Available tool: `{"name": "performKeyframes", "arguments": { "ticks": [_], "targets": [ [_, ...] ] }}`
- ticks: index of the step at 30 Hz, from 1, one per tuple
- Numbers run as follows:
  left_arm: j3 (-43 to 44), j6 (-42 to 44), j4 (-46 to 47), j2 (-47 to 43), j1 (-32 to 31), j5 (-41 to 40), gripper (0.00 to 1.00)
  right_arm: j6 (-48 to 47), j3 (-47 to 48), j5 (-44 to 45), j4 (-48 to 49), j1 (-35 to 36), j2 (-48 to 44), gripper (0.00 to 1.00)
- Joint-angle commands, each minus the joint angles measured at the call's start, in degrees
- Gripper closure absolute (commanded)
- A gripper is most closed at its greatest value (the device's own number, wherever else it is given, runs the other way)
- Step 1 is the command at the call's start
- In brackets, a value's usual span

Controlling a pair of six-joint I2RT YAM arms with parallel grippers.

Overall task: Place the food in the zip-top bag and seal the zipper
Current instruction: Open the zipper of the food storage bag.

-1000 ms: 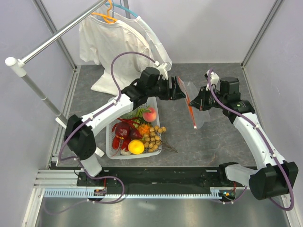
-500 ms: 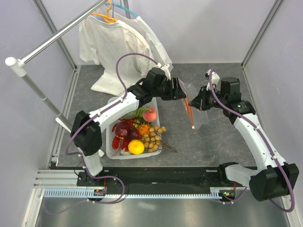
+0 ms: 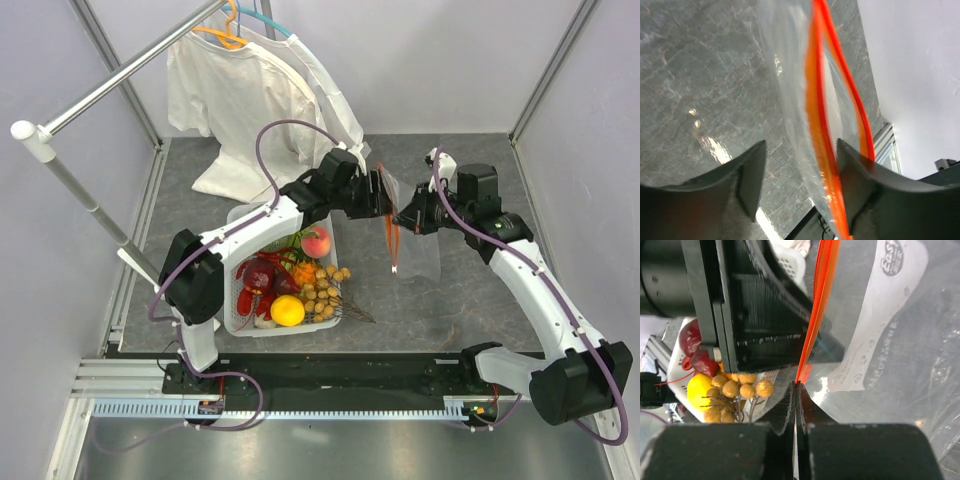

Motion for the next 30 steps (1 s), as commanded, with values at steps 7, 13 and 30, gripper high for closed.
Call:
{"name": "performKeyframes", "arguments": {
  "ticks": [7,13,30],
  "targets": [
    [-1.6,0.4,-1.5,-2.6,0.7,2.4,0.97,-2.0,1.1,16.6,-2.5,0.2,-0.5,1.00],
    [-2.7,-0.3,0.5,-3.1,0.4,4.5,0.98,-2.6,0.7,16.7,-2.8,0.2,1.4,0.57],
    [-1.2,-0.7,2.5,-2.7,-1.7,3.7,0.98,0.6,0.9,14.5,-0.6,2.6,7.3,0.53]
  ]
}}
